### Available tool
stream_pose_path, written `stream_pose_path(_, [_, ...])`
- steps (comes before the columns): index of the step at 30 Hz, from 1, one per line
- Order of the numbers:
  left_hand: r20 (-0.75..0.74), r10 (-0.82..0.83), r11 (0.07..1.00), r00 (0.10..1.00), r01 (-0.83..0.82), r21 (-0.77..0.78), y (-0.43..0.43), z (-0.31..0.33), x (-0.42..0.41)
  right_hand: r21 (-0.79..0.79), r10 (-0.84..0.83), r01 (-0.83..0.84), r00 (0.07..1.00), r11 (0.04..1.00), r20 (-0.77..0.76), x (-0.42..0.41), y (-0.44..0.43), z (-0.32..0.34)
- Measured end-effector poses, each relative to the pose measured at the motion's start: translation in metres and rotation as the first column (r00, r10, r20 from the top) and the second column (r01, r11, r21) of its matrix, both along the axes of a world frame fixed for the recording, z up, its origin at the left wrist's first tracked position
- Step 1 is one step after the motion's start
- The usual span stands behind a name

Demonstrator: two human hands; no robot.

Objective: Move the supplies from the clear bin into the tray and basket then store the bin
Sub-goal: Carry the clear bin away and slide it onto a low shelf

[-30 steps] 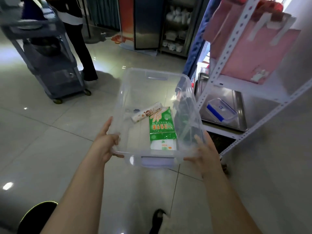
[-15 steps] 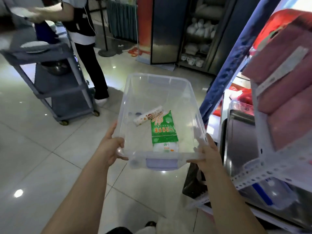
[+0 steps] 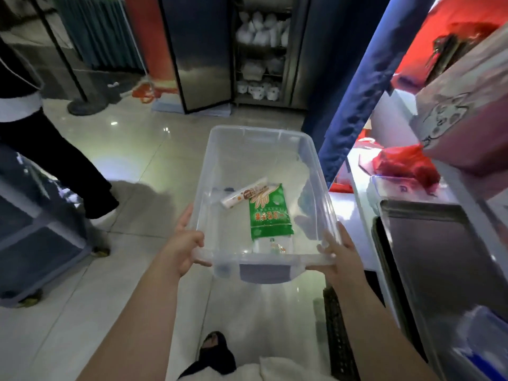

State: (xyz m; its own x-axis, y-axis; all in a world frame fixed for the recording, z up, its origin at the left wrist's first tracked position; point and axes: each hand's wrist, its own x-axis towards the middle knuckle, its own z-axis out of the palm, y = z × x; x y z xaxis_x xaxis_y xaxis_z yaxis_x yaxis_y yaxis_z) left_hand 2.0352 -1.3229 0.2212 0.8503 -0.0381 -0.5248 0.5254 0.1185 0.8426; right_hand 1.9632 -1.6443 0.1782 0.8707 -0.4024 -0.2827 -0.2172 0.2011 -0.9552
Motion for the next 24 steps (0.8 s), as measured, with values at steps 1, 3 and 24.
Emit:
stream_pose_path(1, [0.004,-0.021,1.000,1.000,0.021,-0.017,0.005,-0.003,0.030,0.040,-0.038,0.039,0.999,0.998,-0.015,0.018,0.005,-0.001])
stream_pose_path(3, [0.014,-0.070,0.997,0.997,0.070,-0.037,0.009,-0.006,0.089,0.183,-0.124,0.128,0.992,0.975,-0.034,0.052,0.016,-0.003])
stream_pose_path(24, [-0.164,-0.502,0.862,0.849,0.506,-0.017,-0.072,-0.082,0.463,0.447,-0.557,0.642,0.765,0.622,-0.323,0.298,0.012,-0.050])
